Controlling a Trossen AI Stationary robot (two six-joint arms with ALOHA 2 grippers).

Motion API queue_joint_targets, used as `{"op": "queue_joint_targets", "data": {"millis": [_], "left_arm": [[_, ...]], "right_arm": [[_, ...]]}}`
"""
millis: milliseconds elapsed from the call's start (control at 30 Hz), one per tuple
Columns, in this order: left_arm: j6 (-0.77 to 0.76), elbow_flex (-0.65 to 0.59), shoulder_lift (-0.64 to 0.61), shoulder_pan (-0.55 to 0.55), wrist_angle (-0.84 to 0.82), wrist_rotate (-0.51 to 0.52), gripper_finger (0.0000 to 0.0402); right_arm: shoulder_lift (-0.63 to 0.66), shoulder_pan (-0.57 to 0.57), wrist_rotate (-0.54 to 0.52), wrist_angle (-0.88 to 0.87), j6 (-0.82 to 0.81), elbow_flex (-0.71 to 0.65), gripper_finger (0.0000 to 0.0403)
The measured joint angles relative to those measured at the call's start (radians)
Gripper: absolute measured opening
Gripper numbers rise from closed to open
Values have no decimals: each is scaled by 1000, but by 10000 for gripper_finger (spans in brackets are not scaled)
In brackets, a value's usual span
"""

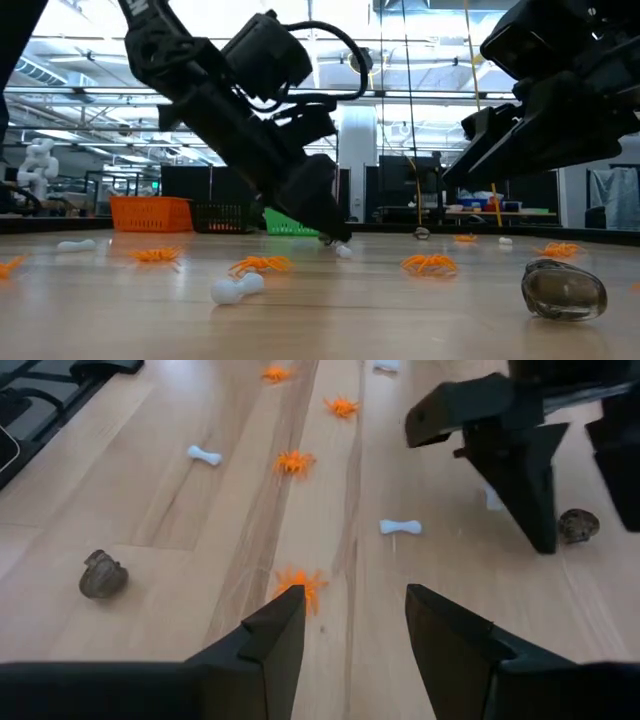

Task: Sort Halloween decoration
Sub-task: Put the black skull toy into the orange bin

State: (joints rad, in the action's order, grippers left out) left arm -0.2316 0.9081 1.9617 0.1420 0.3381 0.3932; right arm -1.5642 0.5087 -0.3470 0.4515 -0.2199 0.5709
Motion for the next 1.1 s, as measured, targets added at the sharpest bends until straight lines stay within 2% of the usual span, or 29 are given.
{"op": "queue_joint_targets", "data": {"millis": [167, 333, 733, 933, 1100], "left_arm": [[-53, 1, 26, 2, 13, -19, 247], [-96, 3, 26, 4, -24, -20, 206], [-40, 3, 26, 4, -35, 18, 61], [16, 0, 13, 2, -30, 30, 59], [113, -3, -64, 19, -45, 62, 72]], "right_arm": [[0, 0, 0, 0, 2, 0, 162], [0, 0, 0, 0, 4, 0, 162], [0, 0, 0, -1, 4, 0, 162], [0, 0, -20, -10, 2, 0, 162], [-1, -1, -53, -23, -5, 0, 162]]}}
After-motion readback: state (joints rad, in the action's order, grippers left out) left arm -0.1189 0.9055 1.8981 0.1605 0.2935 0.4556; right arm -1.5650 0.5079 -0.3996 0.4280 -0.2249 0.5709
